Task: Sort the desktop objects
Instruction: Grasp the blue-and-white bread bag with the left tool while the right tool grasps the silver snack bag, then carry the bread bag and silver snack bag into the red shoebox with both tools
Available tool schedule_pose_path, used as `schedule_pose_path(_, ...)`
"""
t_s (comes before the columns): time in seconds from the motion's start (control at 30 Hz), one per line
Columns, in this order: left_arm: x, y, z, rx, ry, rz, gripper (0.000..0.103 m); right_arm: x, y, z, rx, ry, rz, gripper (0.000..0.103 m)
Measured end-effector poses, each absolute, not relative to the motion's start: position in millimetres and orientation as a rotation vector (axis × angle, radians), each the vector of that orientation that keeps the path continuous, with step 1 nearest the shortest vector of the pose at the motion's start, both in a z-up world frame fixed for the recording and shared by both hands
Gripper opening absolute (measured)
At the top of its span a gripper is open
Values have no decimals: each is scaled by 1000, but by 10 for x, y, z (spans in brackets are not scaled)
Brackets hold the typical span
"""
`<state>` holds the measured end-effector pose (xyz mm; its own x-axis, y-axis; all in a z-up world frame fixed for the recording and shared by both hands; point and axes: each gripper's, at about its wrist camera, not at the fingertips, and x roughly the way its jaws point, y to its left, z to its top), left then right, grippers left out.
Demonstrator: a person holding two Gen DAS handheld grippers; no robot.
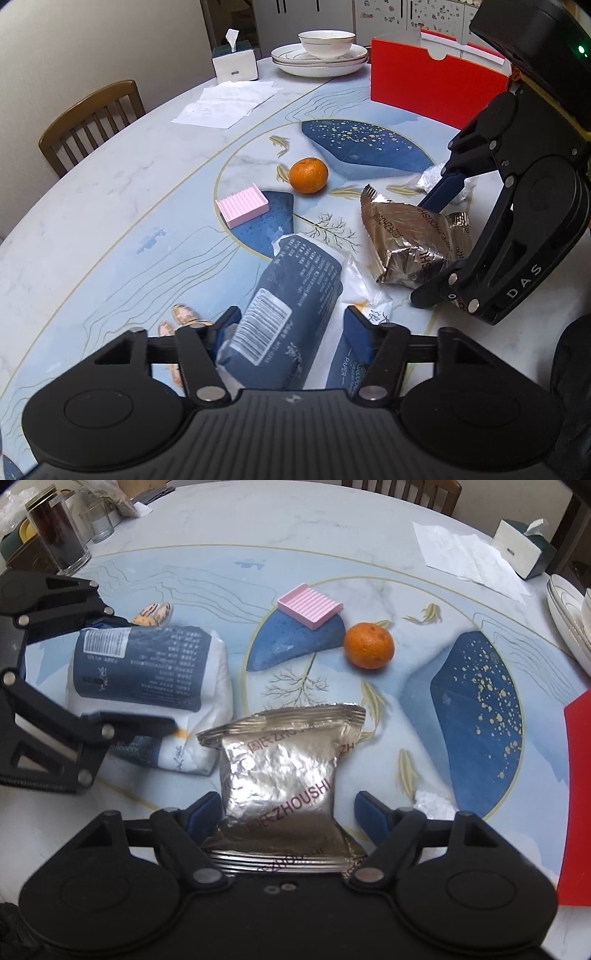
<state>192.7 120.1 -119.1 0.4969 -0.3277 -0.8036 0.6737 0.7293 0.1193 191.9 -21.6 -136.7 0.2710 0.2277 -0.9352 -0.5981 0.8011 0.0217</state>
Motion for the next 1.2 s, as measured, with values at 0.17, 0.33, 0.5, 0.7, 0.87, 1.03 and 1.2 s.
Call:
schedule_pose_path(0.17, 1919, 1167, -1147, 444, 860, -641, 35, 1909, -229, -1316, -365, 1164, 579, 59)
schedule_pose_path(0.33, 1868, 1100, -1100, 436, 870, -659, 21, 1895, -289, -1277, -346, 1164, 580, 52)
schedule_pose_path(0.5, 1845, 1037, -1036, 409, 880, -656, 16, 1855, -381, -1207, -328, 1161, 585, 49)
schedule_pose_path(0.7, 1785, 983, -922, 365, 884, -639, 16, 1791, -500, -1075, -305, 1142, 597, 48)
schedule_pose_path(0.87, 1717, 902, -805, 335, 870, -629, 16, 1729, -618, -923, -295, 1119, 610, 48)
schedule_pose_path(1.03, 1655, 787, -720, 322, 869, -616, 16, 1678, -763, -807, -277, 1100, 614, 48)
schedule_pose_path(1.2, 1588, 652, -630, 304, 866, -602, 16, 1635, -964, -715, -260, 1081, 603, 48)
